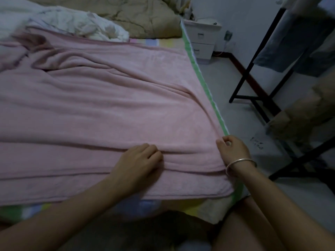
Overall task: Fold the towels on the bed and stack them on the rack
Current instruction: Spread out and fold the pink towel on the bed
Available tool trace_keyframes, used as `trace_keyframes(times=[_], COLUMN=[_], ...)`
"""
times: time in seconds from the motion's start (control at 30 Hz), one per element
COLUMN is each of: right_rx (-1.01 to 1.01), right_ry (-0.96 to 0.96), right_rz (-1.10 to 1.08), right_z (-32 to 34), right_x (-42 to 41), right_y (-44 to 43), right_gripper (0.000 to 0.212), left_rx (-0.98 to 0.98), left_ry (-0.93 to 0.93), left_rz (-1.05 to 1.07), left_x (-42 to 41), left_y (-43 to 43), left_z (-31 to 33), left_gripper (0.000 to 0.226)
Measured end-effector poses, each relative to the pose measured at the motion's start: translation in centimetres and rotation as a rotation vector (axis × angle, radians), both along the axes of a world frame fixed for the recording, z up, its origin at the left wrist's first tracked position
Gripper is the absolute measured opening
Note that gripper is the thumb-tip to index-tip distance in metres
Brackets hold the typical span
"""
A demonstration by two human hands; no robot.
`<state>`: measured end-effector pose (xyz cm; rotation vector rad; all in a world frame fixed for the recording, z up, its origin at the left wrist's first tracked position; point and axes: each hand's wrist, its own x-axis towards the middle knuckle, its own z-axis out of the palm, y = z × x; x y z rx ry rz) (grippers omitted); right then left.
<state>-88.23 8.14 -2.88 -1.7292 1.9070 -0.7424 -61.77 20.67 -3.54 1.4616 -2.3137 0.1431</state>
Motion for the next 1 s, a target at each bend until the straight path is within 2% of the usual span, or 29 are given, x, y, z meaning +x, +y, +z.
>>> trace_keyframes(times=[0.1,0.23,0.43,0.57,0.63,0.73,0.8,0.9,0.93,1.0], right_rx=[0.042,0.039,0.059,-0.029,-0.147,-0.418,-0.469,-0.325,-0.25,-0.153], right_ry=[-0.14,-0.177,0.075,0.343,0.419,0.412,0.349,0.401,0.439,0.519], right_rz=[-0.01,0.034,0.073,0.053,0.083,0.186,0.366,0.648,0.714,0.786], right_z=[1.1,3.3,-1.1,0.1,0.9,1.9,2.0,1.0,0.5,-0.6], right_x=[-1.3,-4.0,-4.1,-3.2,-2.3,1.1,5.3,13.0,16.1,20.9], right_y=[-0.1,1.1,3.8,3.9,4.1,4.7,5.0,6.0,6.6,7.6], right_gripper=[0.023,0.015,0.022,0.016,0.031,0.04,0.039,0.067,0.071,0.062], left_rx=[0.106,0.238,0.324,0.282,0.305,0.369,0.344,0.177,0.119,0.027], left_ry=[0.142,0.083,-0.081,-0.128,-0.098,0.068,0.225,0.275,0.25,0.21], left_rz=[-0.046,-0.25,-0.227,-0.256,-0.247,-0.196,-0.123,0.049,0.134,0.302], left_x=[-0.7,-3.0,-3.5,-3.6,-3.1,-1.6,0.8,6.3,9.1,14.4], left_y=[0.5,1.4,0.7,0.7,1.0,1.9,3.1,4.7,5.7,7.4], left_z=[1.8,2.8,0.6,0.4,0.6,1.4,1.8,1.5,1.4,0.9], left_gripper=[0.014,0.015,0.031,0.027,0.03,0.04,0.036,0.024,0.024,0.029])
